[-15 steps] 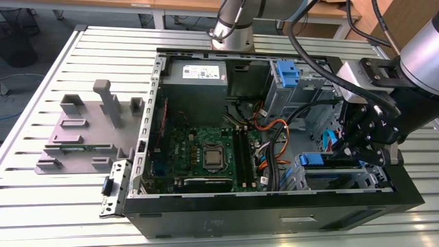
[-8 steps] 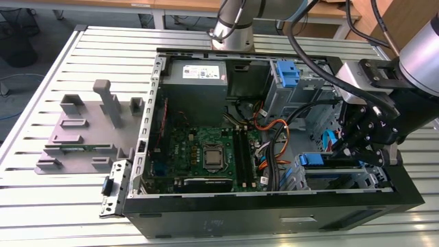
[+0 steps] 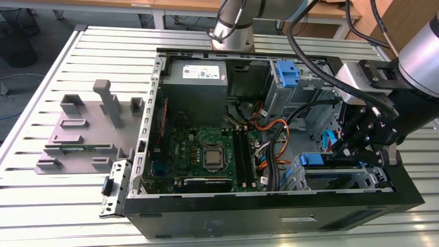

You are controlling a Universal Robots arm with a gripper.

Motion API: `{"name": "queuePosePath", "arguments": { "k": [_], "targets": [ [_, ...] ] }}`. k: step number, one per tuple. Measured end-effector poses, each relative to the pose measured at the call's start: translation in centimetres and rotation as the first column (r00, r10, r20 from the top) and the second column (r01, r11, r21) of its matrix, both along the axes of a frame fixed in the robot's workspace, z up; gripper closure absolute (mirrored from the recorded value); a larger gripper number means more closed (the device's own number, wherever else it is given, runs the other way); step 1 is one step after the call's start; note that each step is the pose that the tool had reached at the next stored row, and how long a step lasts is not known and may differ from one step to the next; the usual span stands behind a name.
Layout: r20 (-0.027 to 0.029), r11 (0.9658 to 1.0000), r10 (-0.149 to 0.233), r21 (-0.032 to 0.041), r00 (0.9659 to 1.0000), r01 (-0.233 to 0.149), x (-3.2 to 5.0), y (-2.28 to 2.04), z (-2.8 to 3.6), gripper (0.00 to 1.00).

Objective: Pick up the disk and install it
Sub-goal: 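Insert the first disk wire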

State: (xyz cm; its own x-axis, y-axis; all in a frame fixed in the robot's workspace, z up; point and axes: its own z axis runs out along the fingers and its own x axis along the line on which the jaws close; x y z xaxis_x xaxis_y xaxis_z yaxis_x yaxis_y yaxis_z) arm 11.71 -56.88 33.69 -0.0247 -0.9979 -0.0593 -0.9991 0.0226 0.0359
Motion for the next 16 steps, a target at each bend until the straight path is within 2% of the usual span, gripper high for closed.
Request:
{"name": "queuePosePath", "arguments": {
  "k": [16],
  "targets": [
    [0.0000,1.0000,0.000,0.0001,1.0000,0.000,-0.10,0.00,-0.20,0.84]
  ]
}}
